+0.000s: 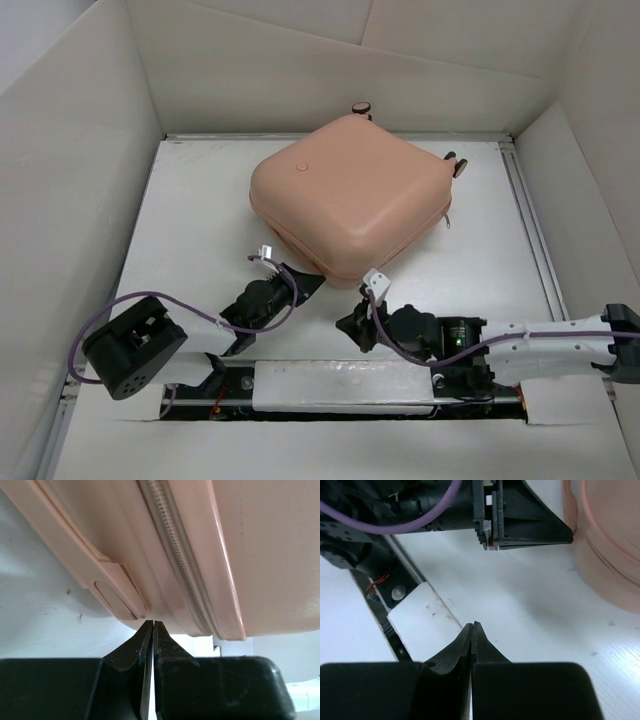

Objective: Pack the luggage

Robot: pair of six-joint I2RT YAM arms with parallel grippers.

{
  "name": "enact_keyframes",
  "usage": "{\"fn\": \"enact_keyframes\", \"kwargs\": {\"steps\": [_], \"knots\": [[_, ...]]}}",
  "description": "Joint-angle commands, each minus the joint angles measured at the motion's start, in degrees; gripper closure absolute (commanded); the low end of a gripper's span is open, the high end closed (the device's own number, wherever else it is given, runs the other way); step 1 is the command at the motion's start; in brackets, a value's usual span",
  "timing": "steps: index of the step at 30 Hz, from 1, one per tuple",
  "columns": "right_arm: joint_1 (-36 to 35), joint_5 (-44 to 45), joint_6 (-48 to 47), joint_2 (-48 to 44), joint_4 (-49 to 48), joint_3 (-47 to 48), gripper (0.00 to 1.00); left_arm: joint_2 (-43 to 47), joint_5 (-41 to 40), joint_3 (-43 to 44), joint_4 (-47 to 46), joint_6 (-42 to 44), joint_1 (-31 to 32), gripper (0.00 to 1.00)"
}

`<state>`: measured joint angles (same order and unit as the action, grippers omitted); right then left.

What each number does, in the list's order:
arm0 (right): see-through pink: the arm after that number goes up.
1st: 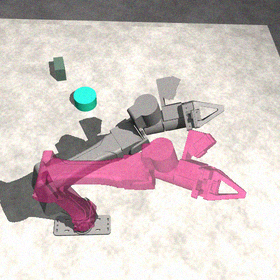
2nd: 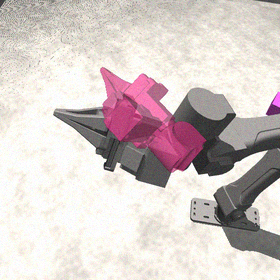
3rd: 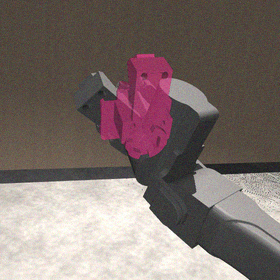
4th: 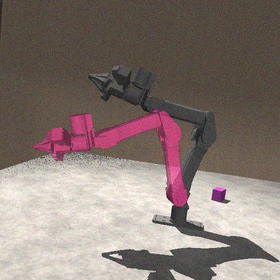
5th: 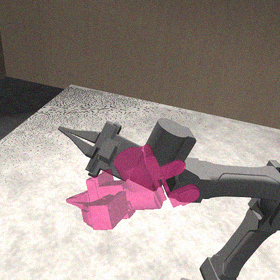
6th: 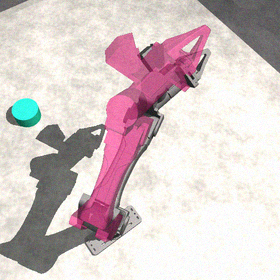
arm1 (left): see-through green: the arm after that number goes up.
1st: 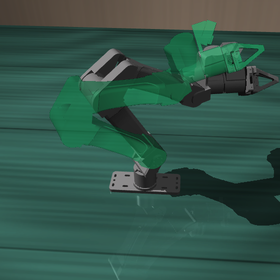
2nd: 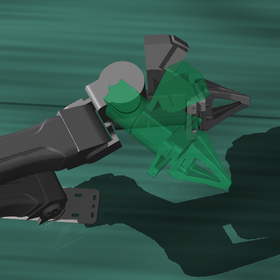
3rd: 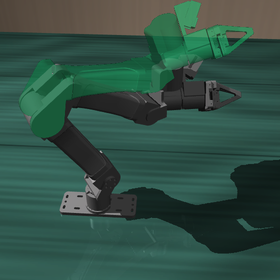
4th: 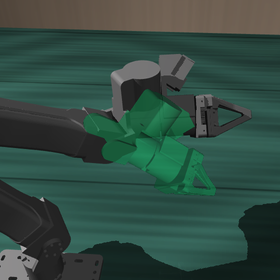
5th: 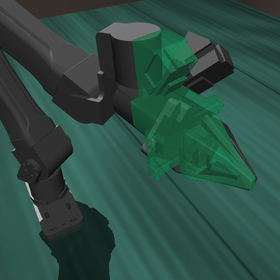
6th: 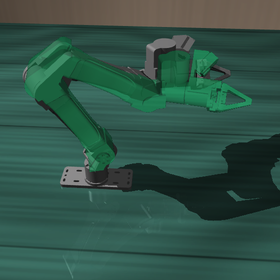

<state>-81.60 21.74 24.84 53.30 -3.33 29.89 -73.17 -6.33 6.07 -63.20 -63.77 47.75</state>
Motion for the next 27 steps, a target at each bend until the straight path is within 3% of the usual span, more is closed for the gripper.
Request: {"fn": "enact_keyframes", "kwargs": {"steps": [1, 3, 4, 5, 6, 10, 14, 16, 19, 27], "knots": [[-2.9, 10.0, 5.2, 0.6, 6.1, 4.4, 1.0, 1.7, -1.8, 0.4, -3.3, -2.0, 0.6, 1.0], [-2.9, 17.2, 11.0, -1.7, 15.2, 3.7, 0.83, 4.2, -3.2, -0.1, -1.0, -2.0, 0.6, 1.0], [-2.9, 21.8, 11.6, -2.8, 16.4, 2.6, 0.74, 5.9, -4.0, -0.1, 5.8, -1.3, 0.6, 1.0], [-1.9, 21.9, 11.6, -4.1, 15.7, -0.1, 0.61, 9.6, -4.9, 0.5, 9.4, -0.6, -0.1, 0.92], [-0.3, 21.2, 10.4, -6.3, 14.6, -1.2, 0.57, 11.3, -4.9, 0.5, 12.0, 0.0, -1.2, 0.68], [7.2, 14.6, -0.2, -9.4, 5.2, -5.3, 0.48, 17.6, -4.9, 1.1, 19.3, 0.6, -6.3, 0.3], [17.1, 8.9, -7.0, -8.4, -1.6, -6.5, 0.47, 17.4, 0.1, 2.7, 21.4, 2.0, -12.9, 0.28], [20.0, 4.6, -9.0, -6.1, -5.9, -6.5, 0.47, 13.2, 4.2, 5.0, 22.1, 3.6, -18.6, 0.32], [22.7, -0.4, -11.9, -4.1, -11.6, -6.5, 0.47, 8.4, 10.5, 5.0, 17.0, 4.3, -23.3, 0.35], [25.2, -2.7, -12.5, 0.7, -14.8, -6.4, 0.46, -0.1, 13.0, 12.7, 17.1, 7.1, -23.8, 0.37]]}}
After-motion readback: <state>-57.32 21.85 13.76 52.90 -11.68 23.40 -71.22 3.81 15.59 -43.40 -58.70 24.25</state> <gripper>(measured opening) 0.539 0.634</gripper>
